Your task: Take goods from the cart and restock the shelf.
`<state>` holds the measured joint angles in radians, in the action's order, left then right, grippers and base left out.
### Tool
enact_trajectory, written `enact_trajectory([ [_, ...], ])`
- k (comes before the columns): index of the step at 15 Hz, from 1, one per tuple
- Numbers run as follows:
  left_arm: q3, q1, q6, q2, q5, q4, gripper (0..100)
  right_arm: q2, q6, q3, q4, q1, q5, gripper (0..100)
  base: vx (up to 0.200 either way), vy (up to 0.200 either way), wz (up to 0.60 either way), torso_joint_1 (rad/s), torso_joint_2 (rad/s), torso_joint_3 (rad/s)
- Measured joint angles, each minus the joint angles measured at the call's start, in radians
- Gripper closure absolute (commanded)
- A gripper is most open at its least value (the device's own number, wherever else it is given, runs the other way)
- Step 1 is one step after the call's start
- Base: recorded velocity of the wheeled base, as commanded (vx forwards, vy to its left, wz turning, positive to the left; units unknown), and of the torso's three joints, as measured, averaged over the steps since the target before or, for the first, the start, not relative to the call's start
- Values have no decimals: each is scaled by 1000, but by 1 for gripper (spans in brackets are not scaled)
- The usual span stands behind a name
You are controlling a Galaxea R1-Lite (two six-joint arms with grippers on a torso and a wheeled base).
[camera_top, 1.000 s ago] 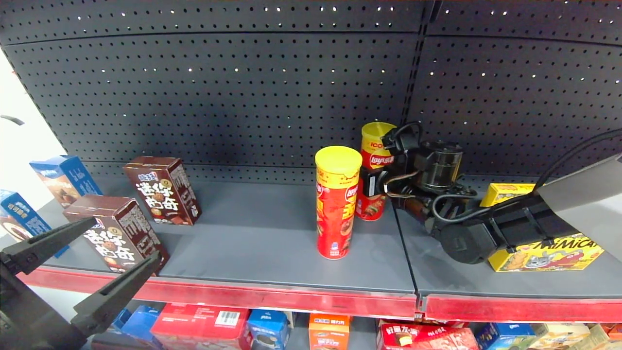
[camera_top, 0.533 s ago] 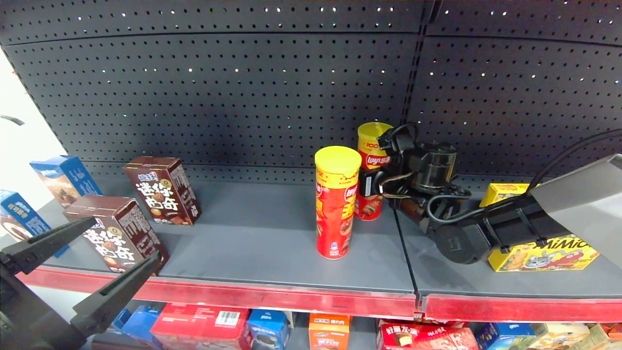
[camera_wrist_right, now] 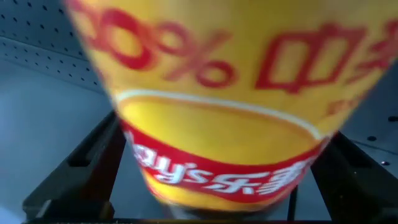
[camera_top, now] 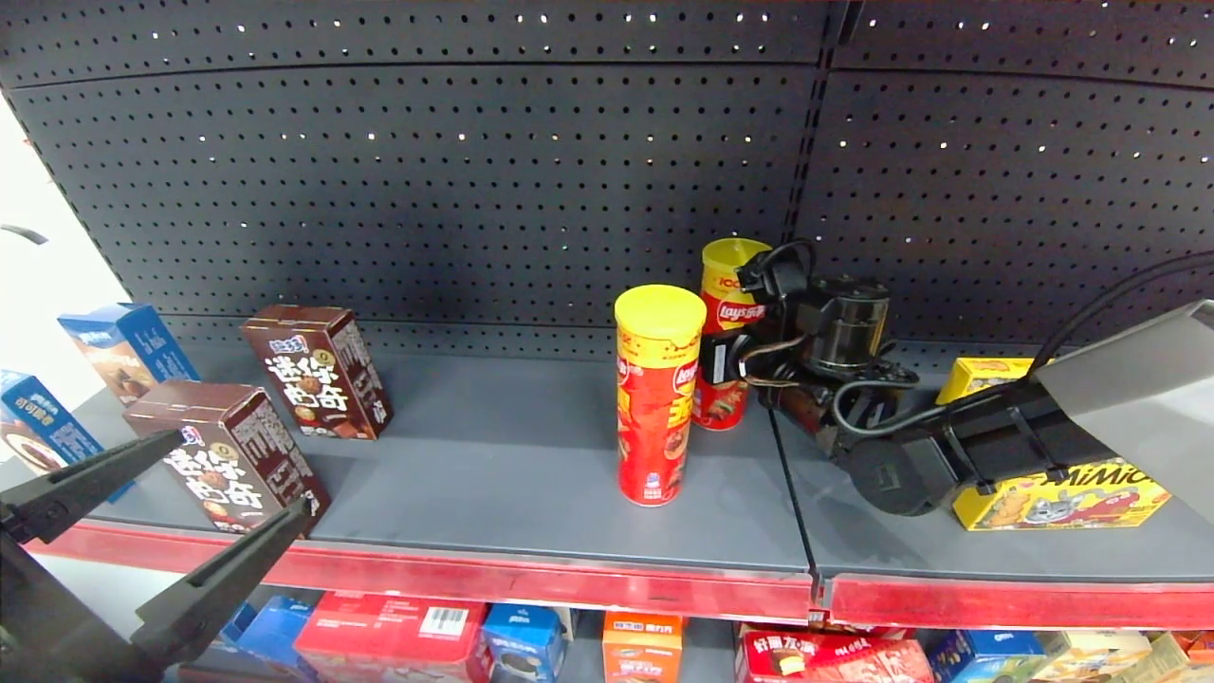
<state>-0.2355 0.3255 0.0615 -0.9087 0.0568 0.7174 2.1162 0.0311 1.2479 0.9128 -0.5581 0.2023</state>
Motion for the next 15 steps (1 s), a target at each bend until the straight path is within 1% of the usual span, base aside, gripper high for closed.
enact_trajectory([
  [6, 5, 0, 0, 3, 1, 0, 0, -63, -1, -111, -2, -7, 3, 0, 0, 0, 0, 0, 0, 0],
  [12, 42, 0, 0, 18, 1, 0, 0, -173, -1, -254, -9, -23, 4, 0, 0, 0, 0, 0, 0, 0],
  [15, 48, 0, 0, 25, 1, 0, 0, -254, -1, -316, -54, -36, 4, 0, 0, 0, 0, 0, 0, 0],
])
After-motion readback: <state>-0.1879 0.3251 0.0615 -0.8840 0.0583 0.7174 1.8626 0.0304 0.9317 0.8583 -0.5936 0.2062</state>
